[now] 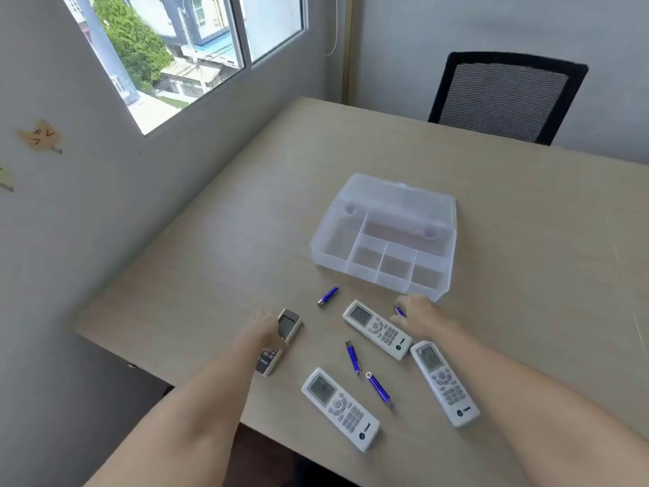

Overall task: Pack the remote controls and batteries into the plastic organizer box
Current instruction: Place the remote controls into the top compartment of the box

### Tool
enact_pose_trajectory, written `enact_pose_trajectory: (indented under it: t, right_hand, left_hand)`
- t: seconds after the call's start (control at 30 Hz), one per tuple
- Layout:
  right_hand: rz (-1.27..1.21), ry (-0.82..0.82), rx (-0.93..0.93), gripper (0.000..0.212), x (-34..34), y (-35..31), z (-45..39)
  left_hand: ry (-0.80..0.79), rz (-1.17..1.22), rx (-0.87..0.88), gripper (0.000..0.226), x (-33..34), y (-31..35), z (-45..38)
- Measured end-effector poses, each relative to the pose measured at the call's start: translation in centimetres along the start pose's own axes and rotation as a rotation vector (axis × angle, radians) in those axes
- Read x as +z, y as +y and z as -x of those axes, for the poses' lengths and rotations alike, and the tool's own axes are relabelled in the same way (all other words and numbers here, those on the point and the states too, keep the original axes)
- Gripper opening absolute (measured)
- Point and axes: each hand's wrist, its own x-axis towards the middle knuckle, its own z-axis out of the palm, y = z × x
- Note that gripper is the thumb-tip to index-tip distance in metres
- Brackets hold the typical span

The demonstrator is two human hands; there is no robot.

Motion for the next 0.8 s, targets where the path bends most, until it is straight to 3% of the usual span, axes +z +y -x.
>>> enact_pose_trajectory:
  t: [0.1, 0.23, 0.33, 0.4, 0.57, 0.67, 0.8]
  right_hand:
    - [0.139, -0.071, -0.018, 0.05, 2.7, -1.0, -0.1]
    - [0.227, -0.064, -0.013, 0.063, 5.2, -1.8, -0.4]
    - [0.29, -0.022, -0.011, 0.058, 5.7, -2.0, -0.9]
    - [0.295, -0.031, -0.036, 0.052, 5.7, -1.8, -1.2]
    - [-0.235, -0.054, -0.091, 0.046, 3.7, -1.3, -1.8]
    - [-0.425, 0.072, -0.108, 0.044, 0.3, -0.6, -2.8]
    - [-0.603, 0.285, -0.004, 0.044, -5.2, 1.7, -6.4]
  left_hand:
    - [0.025, -0.009, -0.018, 0.075, 1.7, -0.6, 0.1]
    - [0.109, 0.082, 0.042, 0.055, 2.2, -0.9, -0.3]
    - [0.191, 0.425, 0.081, 0.038, 0.2, -0.1, -1.2]
    - [0.244, 0.634, 0.11, 0.04, -2.9, 1.4, -2.2]
    - [0.294, 0.927, 0.343, 0.053, -11.6, 7.7, -6.4]
    - [0.219, 1.006, 0.394, 0.046, -14.5, 11.6, -9.3]
    - [0.148, 0.912, 0.332, 0.04, -14.5, 14.6, -13.4]
